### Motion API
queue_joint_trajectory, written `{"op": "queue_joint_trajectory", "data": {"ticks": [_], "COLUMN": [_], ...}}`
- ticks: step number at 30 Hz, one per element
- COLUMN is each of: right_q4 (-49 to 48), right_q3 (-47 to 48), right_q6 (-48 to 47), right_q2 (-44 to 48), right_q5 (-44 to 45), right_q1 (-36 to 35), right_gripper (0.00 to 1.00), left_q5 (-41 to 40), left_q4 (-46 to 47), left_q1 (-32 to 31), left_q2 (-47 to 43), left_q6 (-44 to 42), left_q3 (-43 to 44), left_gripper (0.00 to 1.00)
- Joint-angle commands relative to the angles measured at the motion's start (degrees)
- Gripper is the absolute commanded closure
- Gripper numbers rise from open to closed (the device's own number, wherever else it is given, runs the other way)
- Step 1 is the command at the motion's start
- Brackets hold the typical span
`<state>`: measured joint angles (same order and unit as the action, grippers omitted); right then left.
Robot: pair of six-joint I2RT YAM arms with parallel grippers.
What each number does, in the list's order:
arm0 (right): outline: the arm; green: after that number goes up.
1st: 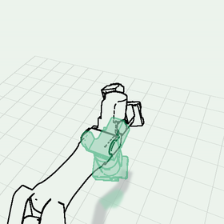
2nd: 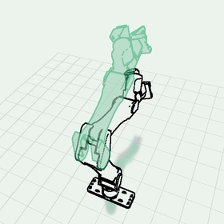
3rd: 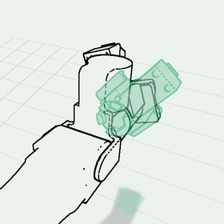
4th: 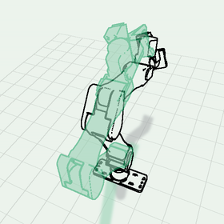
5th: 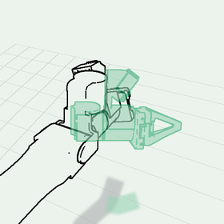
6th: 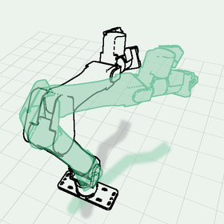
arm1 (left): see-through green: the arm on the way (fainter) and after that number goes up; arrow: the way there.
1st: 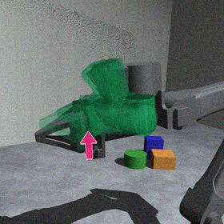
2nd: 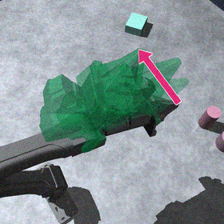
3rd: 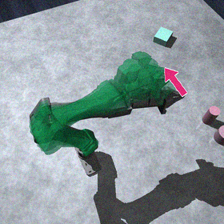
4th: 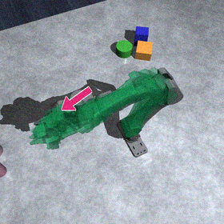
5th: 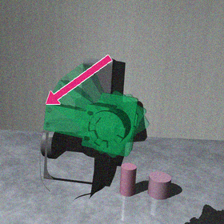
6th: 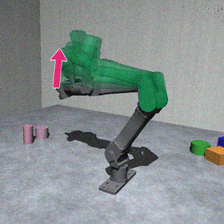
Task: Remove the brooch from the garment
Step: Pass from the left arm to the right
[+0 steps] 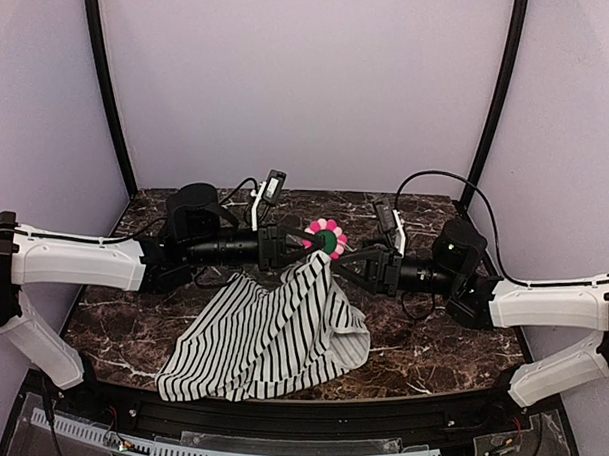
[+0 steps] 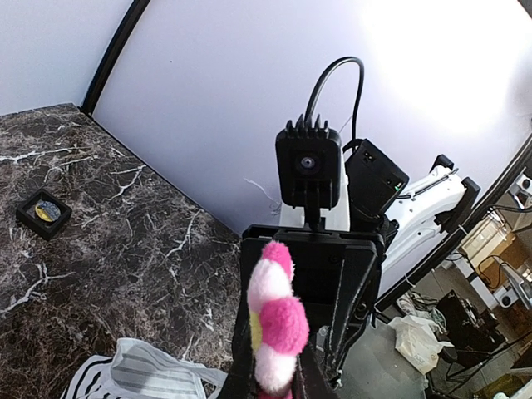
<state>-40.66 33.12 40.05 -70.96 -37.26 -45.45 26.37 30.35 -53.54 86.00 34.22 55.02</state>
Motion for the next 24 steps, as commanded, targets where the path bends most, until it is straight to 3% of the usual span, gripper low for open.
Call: {"op": "queue_joint_trajectory", "data": {"ticks": [1,6,16,22,24], "right_q4": [-3.99,-6.81,-12.64,-3.52,2.23], "right_q3": [1.68,2.35,2.47,3.38,4.33], "right_q6": [0.47,1.97,4.38,-0.16,-3.29], "right_q2": [-1.75,-3.43,-5.37,-2.48,-0.90], "right_q5": [-0.61,-0.92,-2.22,-1.18,-0.73], "right_q1": [-0.72,-0.69,-0.78,-0.78,-0.76], "right_gripper": [0.65,0.80,1.00,1.00,1.00], "left_q5": [0.93,2.45,5.01,4.74,3.95], "left_q4": [2.26,2.99,1.09,-5.37,-9.94], "left_q1": [-0.18,-0.23,-0.24,-0.22,-0.19], "left_q2": [-2.80,-2.66,-2.13,-3.65,-4.62], "left_q6": [0.46,0.77,0.84,-2.48,-5.06], "left_q3": [-0.88,-0.89,-0.87,-0.50,0.38], "left_gripper": [0.97,0.97,0.95,0.76,0.59]}}
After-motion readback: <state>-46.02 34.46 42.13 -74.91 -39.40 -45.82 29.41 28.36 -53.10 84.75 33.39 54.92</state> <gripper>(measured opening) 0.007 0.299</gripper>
